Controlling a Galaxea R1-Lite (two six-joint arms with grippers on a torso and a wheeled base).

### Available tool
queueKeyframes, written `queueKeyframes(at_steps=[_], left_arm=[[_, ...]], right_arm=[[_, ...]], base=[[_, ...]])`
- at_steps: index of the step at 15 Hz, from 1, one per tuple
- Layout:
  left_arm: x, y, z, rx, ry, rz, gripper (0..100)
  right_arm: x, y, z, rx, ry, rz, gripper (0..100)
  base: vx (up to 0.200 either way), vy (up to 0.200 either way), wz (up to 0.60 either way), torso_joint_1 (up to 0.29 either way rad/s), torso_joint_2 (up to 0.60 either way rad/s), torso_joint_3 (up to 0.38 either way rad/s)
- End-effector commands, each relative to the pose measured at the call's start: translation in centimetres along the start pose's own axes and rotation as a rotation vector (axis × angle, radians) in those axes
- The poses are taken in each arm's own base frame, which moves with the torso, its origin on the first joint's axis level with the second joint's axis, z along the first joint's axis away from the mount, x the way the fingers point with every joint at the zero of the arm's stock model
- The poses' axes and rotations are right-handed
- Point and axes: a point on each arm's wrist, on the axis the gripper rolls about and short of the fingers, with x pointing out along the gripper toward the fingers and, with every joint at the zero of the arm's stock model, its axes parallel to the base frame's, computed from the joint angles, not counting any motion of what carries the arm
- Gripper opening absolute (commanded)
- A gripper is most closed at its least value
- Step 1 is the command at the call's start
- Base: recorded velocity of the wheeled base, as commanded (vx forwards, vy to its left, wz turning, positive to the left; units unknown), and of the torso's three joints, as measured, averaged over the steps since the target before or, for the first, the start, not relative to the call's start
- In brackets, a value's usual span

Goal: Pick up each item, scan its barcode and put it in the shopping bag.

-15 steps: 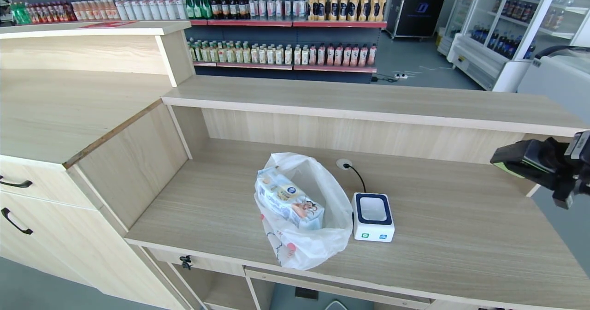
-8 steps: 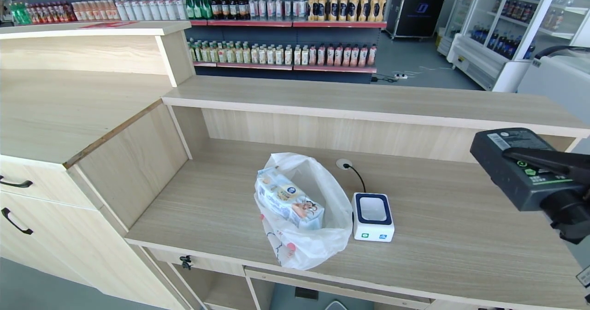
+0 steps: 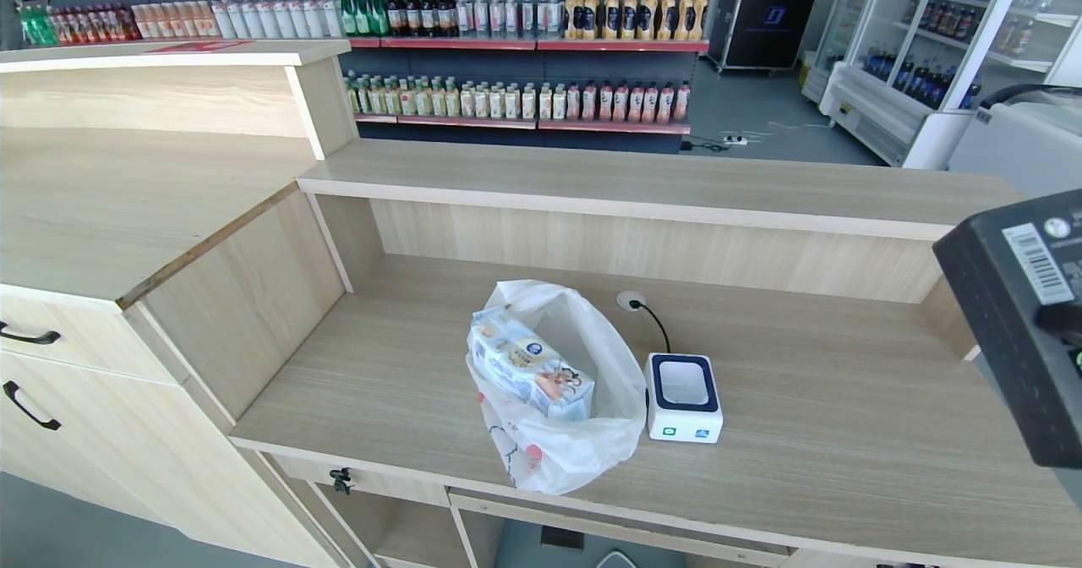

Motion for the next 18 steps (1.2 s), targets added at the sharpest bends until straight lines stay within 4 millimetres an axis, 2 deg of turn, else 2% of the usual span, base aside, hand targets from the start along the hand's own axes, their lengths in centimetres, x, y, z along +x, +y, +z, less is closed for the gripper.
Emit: queueKeyframes(at_steps=[1, 5, 8, 15, 18], left_arm=[[0.0, 0.0, 0.0, 0.0, 0.0, 0.001, 100], [0.0, 0.0, 0.0, 0.0, 0.0, 0.0, 100], [0.0, 0.0, 0.0, 0.0, 0.0, 0.001, 100], [0.0, 0.0, 0.0, 0.0, 0.0, 0.0, 100], [0.0, 0.0, 0.0, 0.0, 0.0, 0.0, 100]], right_arm=[[0.8, -1.0, 0.9, -0.043, -0.076, -0.111, 0], [2.9, -2.6, 1.6, -0.061, -0.097, -0.281, 0], [3.1, -3.8, 2.3, -0.048, -0.072, -0.307, 0], [4.1, -4.2, 3.8, -0.067, -0.158, -0.347, 0], [4.3, -4.3, 3.7, -0.067, -0.154, -0.352, 0]], base=[[0.0, 0.0, 0.0, 0.0, 0.0, 0.0], [0.0, 0.0, 0.0, 0.0, 0.0, 0.0], [0.0, 0.0, 0.0, 0.0, 0.0, 0.0], [0.0, 0.0, 0.0, 0.0, 0.0, 0.0], [0.0, 0.0, 0.0, 0.0, 0.0, 0.0]])
